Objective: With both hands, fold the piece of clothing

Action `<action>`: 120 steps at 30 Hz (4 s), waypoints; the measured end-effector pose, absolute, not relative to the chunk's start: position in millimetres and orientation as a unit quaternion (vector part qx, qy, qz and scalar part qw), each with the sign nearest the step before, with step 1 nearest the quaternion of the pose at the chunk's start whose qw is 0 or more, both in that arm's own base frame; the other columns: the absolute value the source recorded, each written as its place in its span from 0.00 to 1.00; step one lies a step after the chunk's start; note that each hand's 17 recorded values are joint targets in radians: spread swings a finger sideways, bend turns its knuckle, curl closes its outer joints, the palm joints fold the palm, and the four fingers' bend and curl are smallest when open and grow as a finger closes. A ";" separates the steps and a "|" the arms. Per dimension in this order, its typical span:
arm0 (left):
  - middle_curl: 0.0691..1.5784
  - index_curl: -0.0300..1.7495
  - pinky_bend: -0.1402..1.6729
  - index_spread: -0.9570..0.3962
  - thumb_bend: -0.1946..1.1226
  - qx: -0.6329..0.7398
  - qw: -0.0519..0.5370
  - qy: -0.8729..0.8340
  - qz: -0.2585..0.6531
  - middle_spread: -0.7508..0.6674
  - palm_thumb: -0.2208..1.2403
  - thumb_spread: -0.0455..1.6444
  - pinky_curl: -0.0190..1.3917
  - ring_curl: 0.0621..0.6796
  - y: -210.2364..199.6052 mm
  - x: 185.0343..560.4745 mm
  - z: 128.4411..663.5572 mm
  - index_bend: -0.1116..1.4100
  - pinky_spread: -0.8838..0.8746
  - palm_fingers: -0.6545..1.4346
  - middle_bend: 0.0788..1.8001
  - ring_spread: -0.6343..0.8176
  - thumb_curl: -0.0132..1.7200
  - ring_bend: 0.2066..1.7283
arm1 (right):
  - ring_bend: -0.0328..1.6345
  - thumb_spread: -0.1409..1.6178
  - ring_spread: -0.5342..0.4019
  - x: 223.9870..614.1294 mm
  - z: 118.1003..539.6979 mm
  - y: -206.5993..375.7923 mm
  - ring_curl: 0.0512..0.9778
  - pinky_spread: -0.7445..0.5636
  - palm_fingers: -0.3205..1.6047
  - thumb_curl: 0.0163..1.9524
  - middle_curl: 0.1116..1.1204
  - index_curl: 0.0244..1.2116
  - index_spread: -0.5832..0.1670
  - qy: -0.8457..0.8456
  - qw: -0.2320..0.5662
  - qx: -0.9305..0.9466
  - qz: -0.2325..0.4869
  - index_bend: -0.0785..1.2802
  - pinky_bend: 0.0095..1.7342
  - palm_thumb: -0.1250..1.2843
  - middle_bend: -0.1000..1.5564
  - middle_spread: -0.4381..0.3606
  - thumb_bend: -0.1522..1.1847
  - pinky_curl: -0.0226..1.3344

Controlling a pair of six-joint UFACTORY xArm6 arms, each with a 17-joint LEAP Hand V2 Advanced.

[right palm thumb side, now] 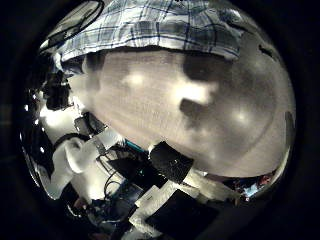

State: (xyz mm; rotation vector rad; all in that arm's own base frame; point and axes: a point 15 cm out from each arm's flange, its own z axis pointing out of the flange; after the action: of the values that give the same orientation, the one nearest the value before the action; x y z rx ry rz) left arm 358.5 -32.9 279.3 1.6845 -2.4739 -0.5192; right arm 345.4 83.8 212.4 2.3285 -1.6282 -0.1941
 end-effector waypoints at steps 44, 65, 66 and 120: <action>0.74 0.88 0.70 0.26 0.14 0.527 0.121 -0.821 -0.185 0.06 0.76 0.68 0.53 0.73 -12.5 298.8 321.6 0.19 0.15 0.78 0.43 0.12 0.34 0.76 | 0.87 0.75 0.33 328.8 300.2 58.4 0.65 0.44 0.72 0.28 0.79 0.73 0.30 -0.580 0.152 0.800 0.019 0.82 0.90 0.78 0.79 0.27 0.14 0.33; 0.75 0.88 0.67 0.31 0.13 0.563 0.134 -0.787 -0.213 0.05 0.68 0.67 0.54 0.74 -15.4 392.5 287.0 0.19 0.15 0.74 0.42 0.12 0.31 0.75 | 0.87 0.75 0.35 441.8 288.4 87.5 0.70 0.44 0.71 0.33 0.79 0.78 0.36 -0.581 0.155 0.799 0.012 0.81 0.86 0.76 0.80 0.32 0.10 0.42; 0.75 0.88 0.66 0.31 0.13 0.563 0.138 -0.786 -0.216 0.05 0.67 0.67 0.54 0.74 -14.5 397.1 281.3 0.19 0.15 0.73 0.42 0.12 0.31 0.75 | 0.86 0.75 0.35 452.0 281.7 88.8 0.70 0.44 0.71 0.33 0.79 0.78 0.36 -0.582 0.158 0.798 0.009 0.81 0.85 0.76 0.80 0.32 0.10 0.43; 0.18 0.27 0.28 0.73 0.13 0.607 0.133 -0.781 -0.057 0.73 0.35 0.69 0.30 0.30 0.7 354.1 223.9 0.19 0.74 0.33 0.05 0.69 0.17 0.31 | 0.43 0.74 0.52 426.3 226.4 10.3 0.26 0.81 0.22 0.16 0.29 0.29 0.30 -0.573 0.140 0.802 -0.094 0.18 0.42 0.38 0.29 0.44 0.10 0.18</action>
State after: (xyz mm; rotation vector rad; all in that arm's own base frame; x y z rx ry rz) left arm 354.1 0.7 223.9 1.7605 -2.2660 -0.1651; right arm 426.3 10.3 226.4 2.3178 -1.6561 -0.2715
